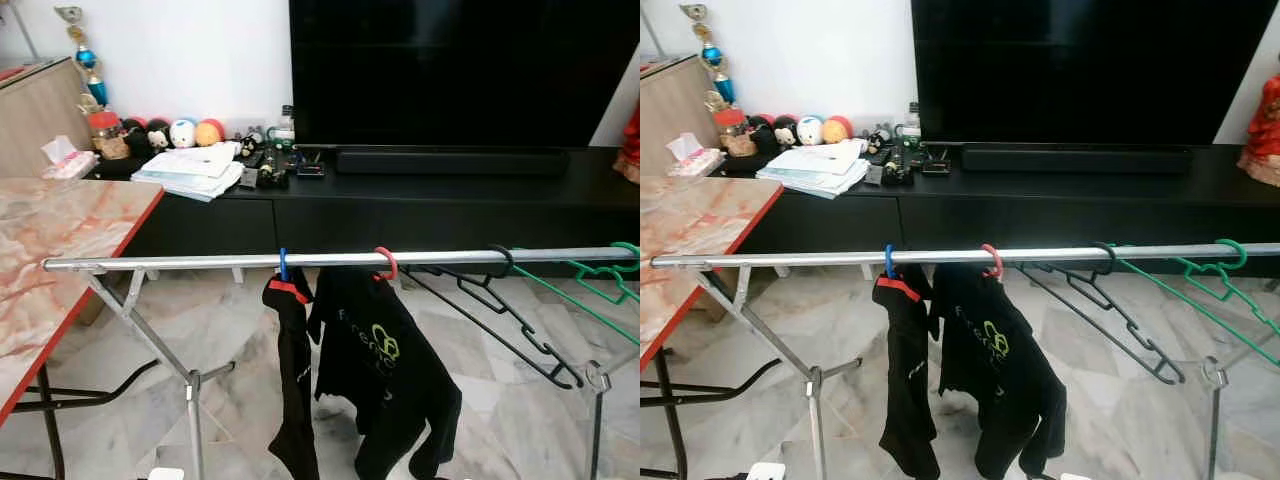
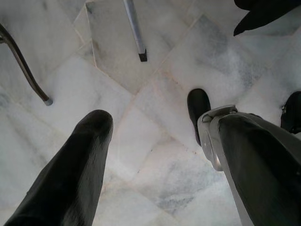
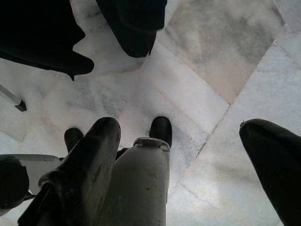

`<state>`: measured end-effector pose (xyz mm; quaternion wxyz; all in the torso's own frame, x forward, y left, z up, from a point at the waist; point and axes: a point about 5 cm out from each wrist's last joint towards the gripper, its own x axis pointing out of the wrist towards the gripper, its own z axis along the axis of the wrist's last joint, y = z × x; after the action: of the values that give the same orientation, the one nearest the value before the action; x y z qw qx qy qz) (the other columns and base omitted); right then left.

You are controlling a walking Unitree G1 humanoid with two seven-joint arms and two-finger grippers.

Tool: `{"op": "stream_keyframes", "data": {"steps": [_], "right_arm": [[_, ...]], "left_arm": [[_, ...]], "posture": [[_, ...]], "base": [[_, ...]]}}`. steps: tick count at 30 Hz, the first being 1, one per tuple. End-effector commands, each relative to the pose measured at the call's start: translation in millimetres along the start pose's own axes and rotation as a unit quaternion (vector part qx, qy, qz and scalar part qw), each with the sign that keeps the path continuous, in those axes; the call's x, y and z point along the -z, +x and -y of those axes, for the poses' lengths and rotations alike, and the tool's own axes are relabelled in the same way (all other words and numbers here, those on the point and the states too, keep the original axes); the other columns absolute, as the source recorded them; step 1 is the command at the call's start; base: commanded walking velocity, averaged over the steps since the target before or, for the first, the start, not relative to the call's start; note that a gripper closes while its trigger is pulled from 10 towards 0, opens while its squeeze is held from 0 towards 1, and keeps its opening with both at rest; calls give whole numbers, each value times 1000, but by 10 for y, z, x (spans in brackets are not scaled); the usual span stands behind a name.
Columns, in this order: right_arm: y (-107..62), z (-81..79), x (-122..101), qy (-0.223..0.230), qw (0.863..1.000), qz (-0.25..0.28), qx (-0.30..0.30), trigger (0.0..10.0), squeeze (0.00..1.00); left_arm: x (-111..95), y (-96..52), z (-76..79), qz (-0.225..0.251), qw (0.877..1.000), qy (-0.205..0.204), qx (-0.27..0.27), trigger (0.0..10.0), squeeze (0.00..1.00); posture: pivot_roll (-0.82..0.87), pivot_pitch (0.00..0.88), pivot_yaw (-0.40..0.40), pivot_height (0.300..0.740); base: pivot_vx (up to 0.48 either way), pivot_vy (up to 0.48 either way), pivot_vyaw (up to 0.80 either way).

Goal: Hang hanger

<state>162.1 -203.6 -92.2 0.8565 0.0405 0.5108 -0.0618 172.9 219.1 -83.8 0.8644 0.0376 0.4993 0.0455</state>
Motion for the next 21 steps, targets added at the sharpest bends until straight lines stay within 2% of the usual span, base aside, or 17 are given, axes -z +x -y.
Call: {"op": "stream_keyframes", "data": {"steps": [1,21], "right_arm": [[-1,-3,23,2,1000,-4,1,10000,0],[-1,-3,23,2,1000,-4,1,10000,0]], "left_arm": [[71,-6,-11,-11,1000,3,-3,10000,0],[71,-6,-11,-11,1000,3,-3,10000,0]], "posture": [[-7,0,28,740],[-7,0,28,740]], "base": [[0,0,0],[0,0,0]]}}
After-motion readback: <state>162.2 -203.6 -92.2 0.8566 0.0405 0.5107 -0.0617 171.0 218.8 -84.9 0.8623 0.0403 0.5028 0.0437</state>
